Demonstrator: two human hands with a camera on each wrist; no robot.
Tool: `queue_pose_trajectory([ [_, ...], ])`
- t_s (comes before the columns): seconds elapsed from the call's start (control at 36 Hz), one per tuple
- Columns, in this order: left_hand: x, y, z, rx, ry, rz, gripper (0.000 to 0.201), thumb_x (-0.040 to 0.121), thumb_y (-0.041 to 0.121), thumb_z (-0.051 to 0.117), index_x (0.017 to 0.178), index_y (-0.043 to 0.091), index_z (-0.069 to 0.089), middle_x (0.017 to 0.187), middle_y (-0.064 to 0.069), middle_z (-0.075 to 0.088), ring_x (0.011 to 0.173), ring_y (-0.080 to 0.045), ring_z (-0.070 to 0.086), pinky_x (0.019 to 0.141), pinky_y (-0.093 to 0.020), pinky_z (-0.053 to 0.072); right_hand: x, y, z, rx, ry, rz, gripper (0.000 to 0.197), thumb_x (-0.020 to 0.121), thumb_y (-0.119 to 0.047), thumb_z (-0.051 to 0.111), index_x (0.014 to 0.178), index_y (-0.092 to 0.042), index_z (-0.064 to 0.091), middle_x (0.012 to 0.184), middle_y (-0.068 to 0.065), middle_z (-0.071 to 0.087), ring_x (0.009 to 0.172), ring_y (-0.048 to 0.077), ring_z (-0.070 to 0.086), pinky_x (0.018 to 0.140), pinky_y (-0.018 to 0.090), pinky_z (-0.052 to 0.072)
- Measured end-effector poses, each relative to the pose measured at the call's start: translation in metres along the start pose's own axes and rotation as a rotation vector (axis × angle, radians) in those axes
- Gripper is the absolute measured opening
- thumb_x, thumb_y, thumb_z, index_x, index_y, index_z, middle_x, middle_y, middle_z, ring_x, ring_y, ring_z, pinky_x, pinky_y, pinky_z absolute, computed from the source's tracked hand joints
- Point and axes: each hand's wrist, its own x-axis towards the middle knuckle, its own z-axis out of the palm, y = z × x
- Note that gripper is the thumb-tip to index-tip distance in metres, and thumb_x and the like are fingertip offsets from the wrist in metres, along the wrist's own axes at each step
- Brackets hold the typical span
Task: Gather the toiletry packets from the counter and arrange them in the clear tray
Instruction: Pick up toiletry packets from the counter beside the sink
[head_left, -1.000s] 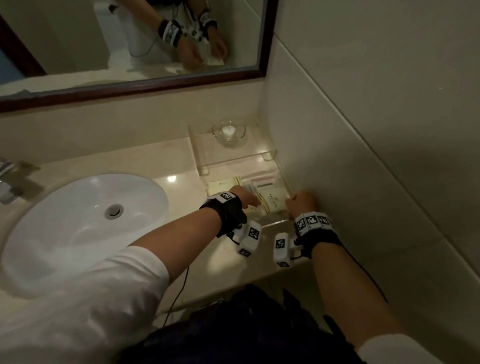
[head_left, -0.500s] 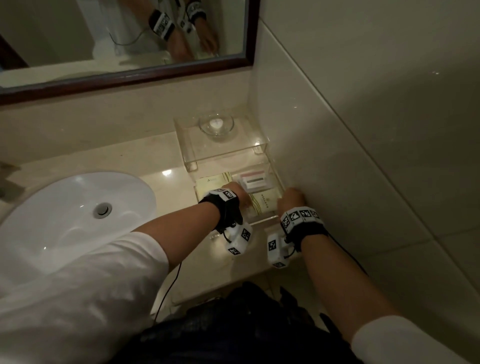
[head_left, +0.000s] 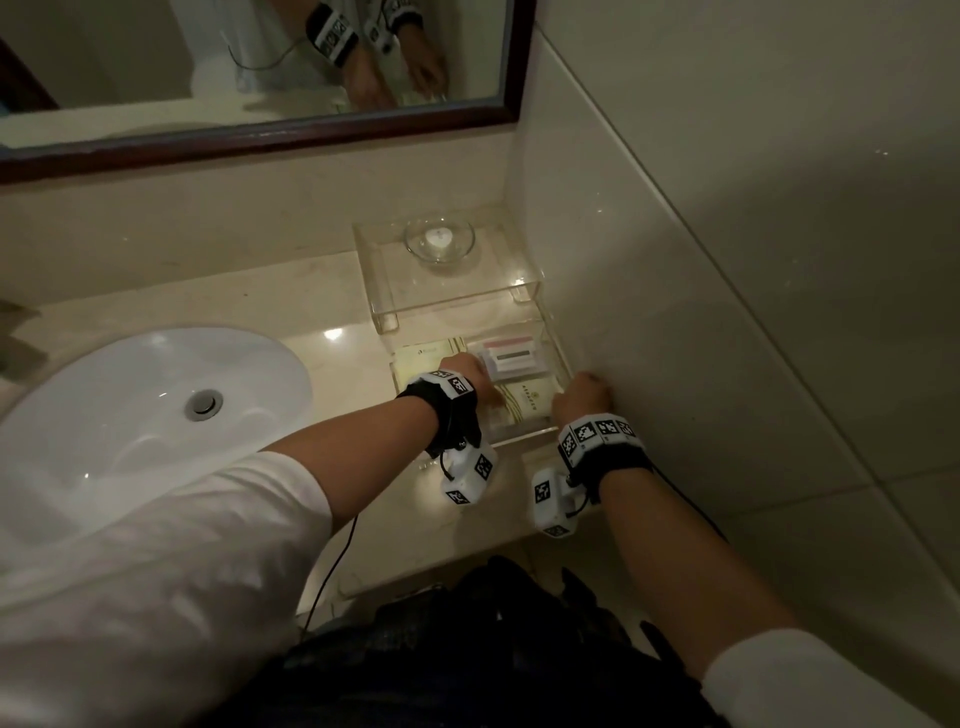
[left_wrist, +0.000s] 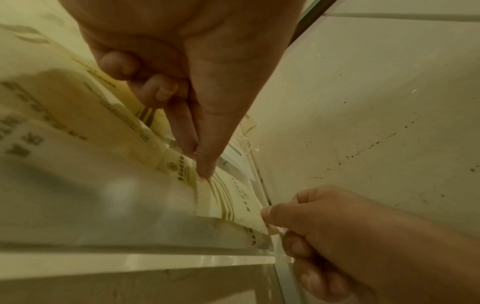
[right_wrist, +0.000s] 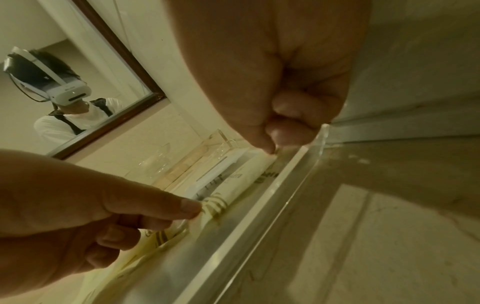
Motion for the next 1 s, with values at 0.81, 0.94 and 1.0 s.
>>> queue_pose_trajectory([
  [0.81,-0.039,-0.127,-0.058,-0.747,0.306,0.067,0.019,0.084,0.027,0.066,0.066,0.021,0.063,0.074,0.003,0.066,0.073,-0.016,0.06,0.075,-0.031,0.051,-0.068,-0.136,0.009,0.246,-0.007,-0.583,0.015,0.093,-0.025,0.051,0.091,-0.01,0.056,0.091,0.011,0.065,0.087,0.028,0.06,0.076,0.035,0.049],
  [0.94,-0.06,-0.19,-0.084,-0.843,0.406,0.014,0.015,0.086,0.026,0.063,0.079,0.012,0.064,0.07,0.005,0.062,0.062,-0.01,0.053,0.057,-0.021,0.04,-0.105,-0.19,0.034,0.224,-0.068,-0.721,0.016,0.091,-0.017,0.05,0.09,-0.005,0.059,0.088,0.012,0.063,0.083,0.028,0.057,0.074,0.036,0.045],
  [1.0,-0.069,-0.218,-0.095,-0.877,0.44,-0.018,0.015,0.086,0.025,0.063,0.077,0.014,0.063,0.07,0.004,0.062,0.064,-0.012,0.052,0.058,-0.022,0.04,-0.122,-0.212,0.046,0.217,-0.109,-0.764,0.015,0.09,-0.016,0.05,0.09,-0.004,0.059,0.09,0.013,0.064,0.086,0.028,0.058,0.075,0.035,0.045],
])
